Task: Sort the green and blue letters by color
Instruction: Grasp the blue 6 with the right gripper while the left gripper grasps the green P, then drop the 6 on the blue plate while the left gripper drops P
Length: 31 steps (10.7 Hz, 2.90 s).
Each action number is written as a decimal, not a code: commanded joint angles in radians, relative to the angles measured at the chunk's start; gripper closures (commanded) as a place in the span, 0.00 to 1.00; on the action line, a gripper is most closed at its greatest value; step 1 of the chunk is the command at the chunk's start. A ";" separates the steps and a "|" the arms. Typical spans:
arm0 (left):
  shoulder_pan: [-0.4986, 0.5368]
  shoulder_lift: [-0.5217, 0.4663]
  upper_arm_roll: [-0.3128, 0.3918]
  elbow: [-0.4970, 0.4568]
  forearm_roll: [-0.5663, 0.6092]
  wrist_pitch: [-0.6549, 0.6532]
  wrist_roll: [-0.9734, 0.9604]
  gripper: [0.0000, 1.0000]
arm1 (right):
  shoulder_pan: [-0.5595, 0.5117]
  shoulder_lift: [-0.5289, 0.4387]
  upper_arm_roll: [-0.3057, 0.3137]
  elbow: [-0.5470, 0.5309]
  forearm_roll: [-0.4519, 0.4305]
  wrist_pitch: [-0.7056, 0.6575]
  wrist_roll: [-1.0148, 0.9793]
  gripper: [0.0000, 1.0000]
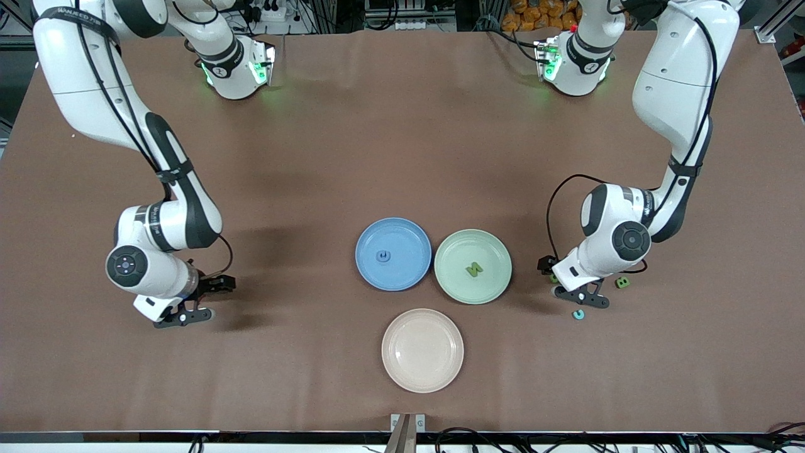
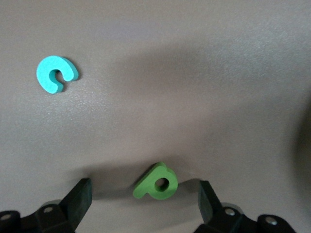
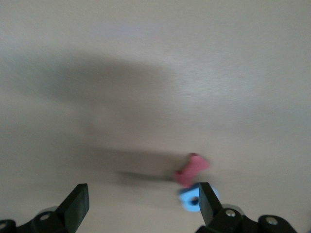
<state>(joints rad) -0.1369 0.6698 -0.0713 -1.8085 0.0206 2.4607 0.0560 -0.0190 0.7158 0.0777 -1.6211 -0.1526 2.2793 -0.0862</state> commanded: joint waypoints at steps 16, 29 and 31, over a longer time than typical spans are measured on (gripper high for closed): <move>-0.059 -0.124 0.021 0.000 0.022 -0.116 -0.159 0.87 | -0.116 -0.018 0.016 -0.137 -0.027 0.152 -0.311 1.00; -0.311 -0.110 0.019 0.100 0.025 -0.183 -0.651 0.00 | -0.043 -0.039 0.129 -0.033 0.019 0.005 0.065 1.00; -0.281 -0.122 0.019 0.097 0.025 -0.183 -0.622 0.00 | 0.043 -0.036 0.132 0.007 0.024 -0.024 0.257 1.00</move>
<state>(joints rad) -0.4428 0.5598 -0.0563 -1.7246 0.0231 2.2984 -0.5794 -0.0522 0.6854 0.2074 -1.6546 -0.1419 2.2977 -0.0063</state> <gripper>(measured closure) 0.211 0.626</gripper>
